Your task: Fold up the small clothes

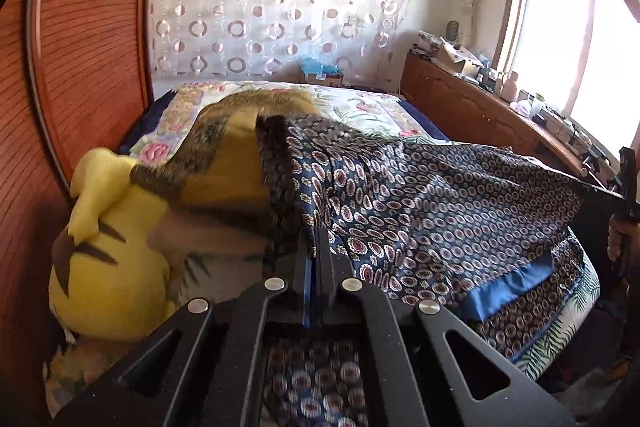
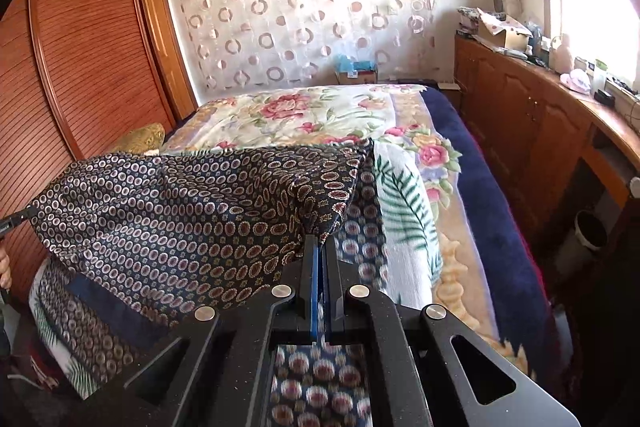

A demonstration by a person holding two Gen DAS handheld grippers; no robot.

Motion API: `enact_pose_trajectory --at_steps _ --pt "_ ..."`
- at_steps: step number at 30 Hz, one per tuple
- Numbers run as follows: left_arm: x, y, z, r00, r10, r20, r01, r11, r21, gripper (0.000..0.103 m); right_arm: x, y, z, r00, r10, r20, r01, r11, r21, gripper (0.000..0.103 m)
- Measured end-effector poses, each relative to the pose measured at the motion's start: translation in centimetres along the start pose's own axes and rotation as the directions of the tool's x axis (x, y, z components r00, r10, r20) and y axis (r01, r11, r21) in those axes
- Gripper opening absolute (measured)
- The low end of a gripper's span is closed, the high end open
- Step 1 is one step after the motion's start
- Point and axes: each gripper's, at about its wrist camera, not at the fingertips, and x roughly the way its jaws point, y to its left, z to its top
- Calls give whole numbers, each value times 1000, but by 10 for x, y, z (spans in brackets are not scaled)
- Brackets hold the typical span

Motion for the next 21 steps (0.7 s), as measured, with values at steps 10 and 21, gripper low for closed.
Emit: enact_pose_trajectory --at_steps 10,21 --pt "-4 5 -47 997 25 -75 -29 999 -42 2 -38 -11 -29 997 -56 -44 56 998 -9 1" --pt "0 12 -53 993 55 -105 -59 998 -29 2 -14 -8 -42 986 -94 -135 91 995 -33 1"
